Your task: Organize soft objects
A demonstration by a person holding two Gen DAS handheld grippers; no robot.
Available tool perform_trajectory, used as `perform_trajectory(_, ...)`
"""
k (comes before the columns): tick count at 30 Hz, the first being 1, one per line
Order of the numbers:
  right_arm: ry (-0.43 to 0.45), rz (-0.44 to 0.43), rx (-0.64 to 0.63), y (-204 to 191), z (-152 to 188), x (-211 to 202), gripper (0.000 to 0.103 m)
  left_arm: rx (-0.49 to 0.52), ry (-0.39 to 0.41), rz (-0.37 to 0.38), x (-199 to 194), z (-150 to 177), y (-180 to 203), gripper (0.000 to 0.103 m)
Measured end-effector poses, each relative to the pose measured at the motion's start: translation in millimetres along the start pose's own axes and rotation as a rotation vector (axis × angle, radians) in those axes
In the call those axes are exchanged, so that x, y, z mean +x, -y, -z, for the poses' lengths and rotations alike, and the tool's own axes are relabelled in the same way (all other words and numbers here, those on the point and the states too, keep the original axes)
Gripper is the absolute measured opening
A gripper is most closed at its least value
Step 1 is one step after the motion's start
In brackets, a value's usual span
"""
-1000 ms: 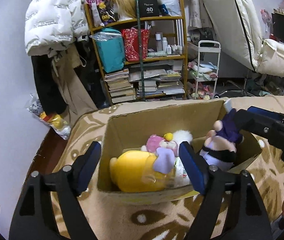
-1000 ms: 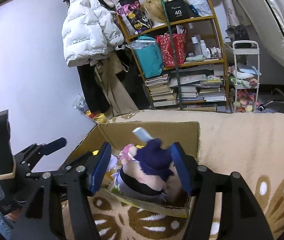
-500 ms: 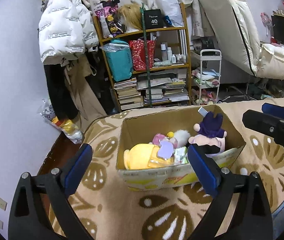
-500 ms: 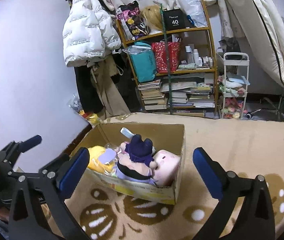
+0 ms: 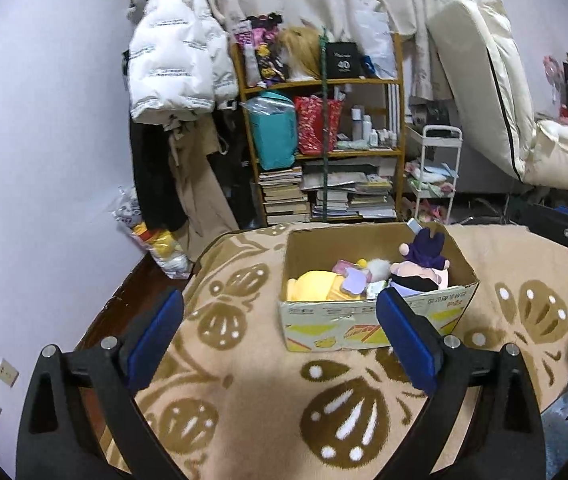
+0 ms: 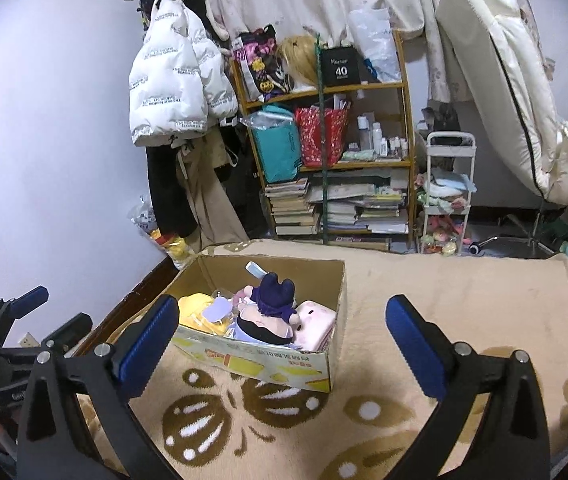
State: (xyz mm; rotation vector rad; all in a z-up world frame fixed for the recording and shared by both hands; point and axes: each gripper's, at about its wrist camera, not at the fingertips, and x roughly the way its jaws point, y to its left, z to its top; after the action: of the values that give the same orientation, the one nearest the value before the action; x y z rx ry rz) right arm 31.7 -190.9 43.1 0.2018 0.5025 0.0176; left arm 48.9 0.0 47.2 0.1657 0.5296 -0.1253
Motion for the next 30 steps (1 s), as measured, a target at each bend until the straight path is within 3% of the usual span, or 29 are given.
perform_trajectory(9,0.053,0.025,-0.044,-2,3,-54,0.103,-0.034,0.054,-0.053,-42,5,-17,0.096)
perform_trajectory(18,0.105,0.048,-0.048,0,17,-85,0.103,-0.012,0.131,-0.088,-73,15,-8,0.096)
perform_trajectory(30,0.113,0.073,-0.042,8,31,-75,0.103,-0.004,0.121,-0.102,-62,33,-2,0.096)
